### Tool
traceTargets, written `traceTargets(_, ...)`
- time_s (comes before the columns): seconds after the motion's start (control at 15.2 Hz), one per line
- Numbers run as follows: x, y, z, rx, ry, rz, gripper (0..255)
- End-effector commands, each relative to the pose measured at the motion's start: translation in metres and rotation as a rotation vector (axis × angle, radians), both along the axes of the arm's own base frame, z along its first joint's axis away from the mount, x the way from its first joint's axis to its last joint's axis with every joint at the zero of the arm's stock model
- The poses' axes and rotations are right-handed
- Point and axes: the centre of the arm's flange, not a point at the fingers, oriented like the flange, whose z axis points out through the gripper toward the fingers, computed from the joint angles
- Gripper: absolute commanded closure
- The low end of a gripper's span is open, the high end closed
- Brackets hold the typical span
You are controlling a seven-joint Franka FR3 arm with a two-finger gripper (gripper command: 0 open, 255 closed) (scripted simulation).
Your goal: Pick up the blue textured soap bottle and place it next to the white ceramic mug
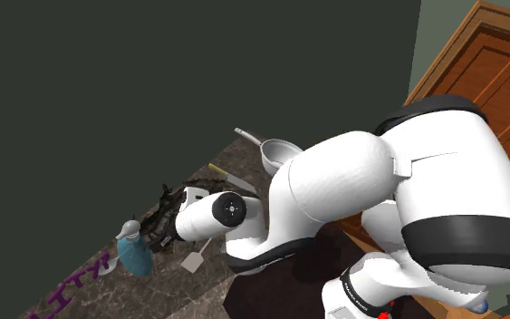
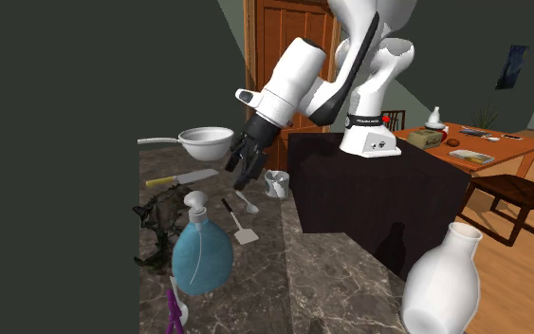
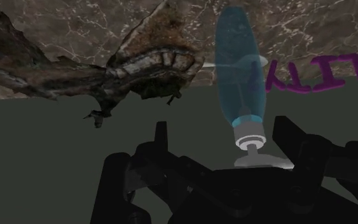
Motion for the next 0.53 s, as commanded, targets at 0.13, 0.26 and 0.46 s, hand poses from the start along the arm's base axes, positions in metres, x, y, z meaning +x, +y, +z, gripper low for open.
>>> traceTargets(0.13, 0.018, 0.038, -0.038, 0.003, -0.042, 0.026, 0)
traceTargets(0.26, 0.025, 0.055, -0.056, 0.004, -0.065, 0.038, 0)
traceTargets(0.46, 0.033, 0.068, -0.073, 0.004, -0.082, 0.047, 0)
